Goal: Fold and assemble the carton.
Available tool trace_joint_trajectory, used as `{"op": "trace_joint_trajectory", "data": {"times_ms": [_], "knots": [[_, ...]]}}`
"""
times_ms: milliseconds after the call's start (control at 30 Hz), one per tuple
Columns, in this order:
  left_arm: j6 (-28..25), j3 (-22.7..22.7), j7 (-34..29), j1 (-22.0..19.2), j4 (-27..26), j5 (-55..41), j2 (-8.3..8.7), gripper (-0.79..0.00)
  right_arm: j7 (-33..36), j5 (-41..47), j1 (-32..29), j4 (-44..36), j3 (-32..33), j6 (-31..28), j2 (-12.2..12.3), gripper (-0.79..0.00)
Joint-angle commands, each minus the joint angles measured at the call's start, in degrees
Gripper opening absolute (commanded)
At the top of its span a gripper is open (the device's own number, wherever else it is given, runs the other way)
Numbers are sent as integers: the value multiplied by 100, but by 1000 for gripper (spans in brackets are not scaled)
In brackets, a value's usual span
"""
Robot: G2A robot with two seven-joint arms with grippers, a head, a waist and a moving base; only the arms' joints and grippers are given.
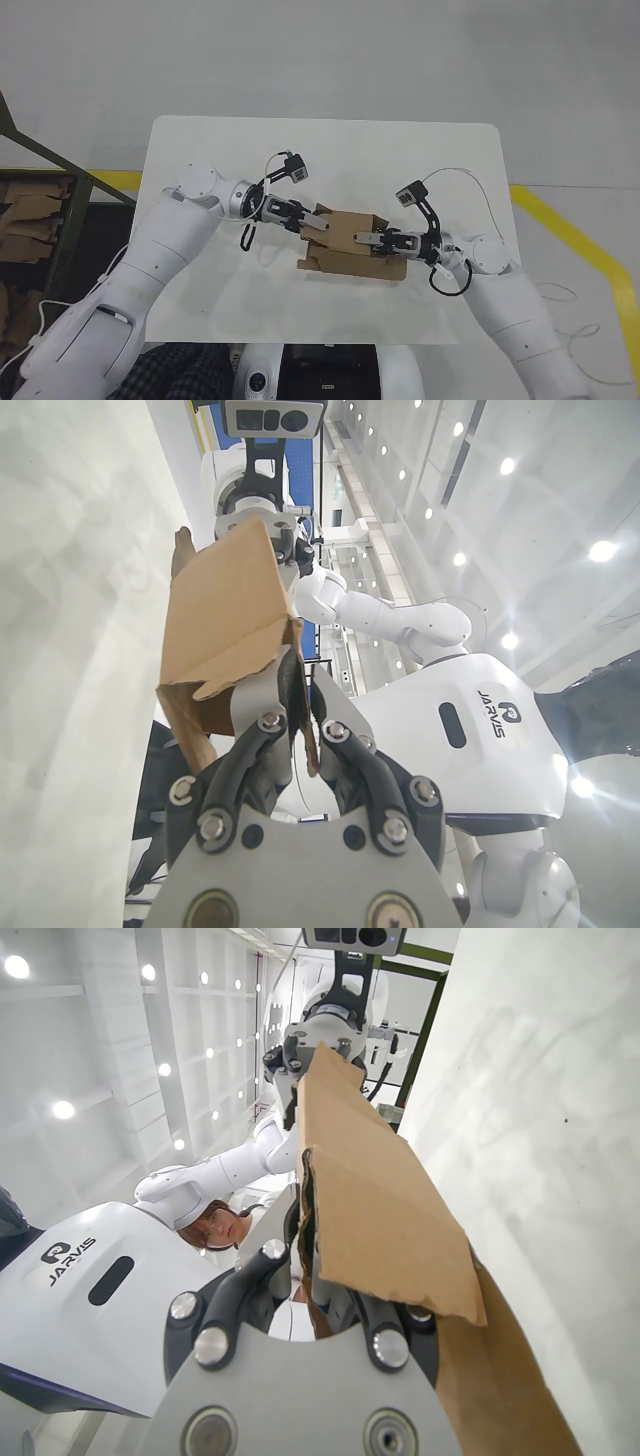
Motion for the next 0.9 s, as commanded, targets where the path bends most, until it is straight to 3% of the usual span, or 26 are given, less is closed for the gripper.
{"op": "trace_joint_trajectory", "data": {"times_ms": [0, 867], "knots": [[13, -14, -12, 9, -28, -46, 6, 0, -72, -60, 0, 5, 6, 14, 4, -785], [-73, -309, 74, 149, -308, -379, 47, 0, -993, -780, -106, -78, -153, 347, 16, -785]]}}
